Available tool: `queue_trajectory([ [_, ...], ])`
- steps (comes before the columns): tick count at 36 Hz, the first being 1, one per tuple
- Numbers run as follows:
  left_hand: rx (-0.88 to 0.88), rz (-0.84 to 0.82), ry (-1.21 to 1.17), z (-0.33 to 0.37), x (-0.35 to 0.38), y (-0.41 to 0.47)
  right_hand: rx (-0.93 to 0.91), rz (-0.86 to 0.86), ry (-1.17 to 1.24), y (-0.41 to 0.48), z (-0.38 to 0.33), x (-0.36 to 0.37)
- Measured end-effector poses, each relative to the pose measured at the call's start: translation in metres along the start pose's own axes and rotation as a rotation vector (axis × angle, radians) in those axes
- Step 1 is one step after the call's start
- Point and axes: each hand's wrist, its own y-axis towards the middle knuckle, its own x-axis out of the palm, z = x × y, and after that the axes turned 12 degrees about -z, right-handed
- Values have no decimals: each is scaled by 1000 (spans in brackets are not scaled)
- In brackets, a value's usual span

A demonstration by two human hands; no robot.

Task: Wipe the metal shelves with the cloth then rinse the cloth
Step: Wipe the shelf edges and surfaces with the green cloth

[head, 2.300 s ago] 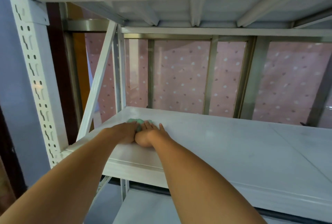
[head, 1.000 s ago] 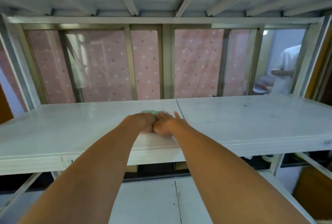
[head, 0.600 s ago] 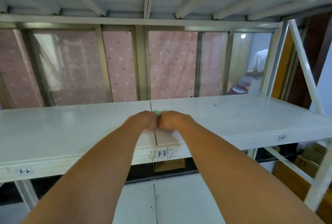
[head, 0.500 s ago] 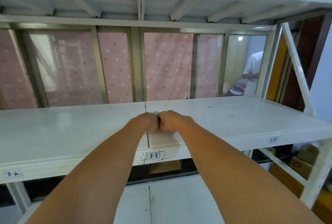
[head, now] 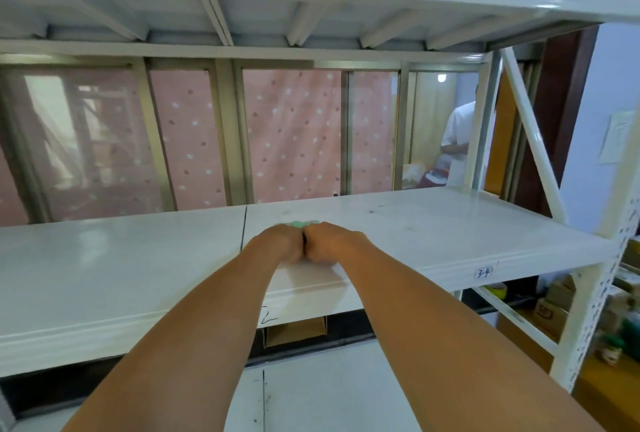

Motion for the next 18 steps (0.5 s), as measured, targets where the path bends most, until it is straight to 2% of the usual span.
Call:
queue_trajectory([
  [10,17,-32,41,43,-17,25,49,92,71,3,46,2],
  [18,34,-64,-10,92,-25,60,103,63,60,15,105,-6],
])
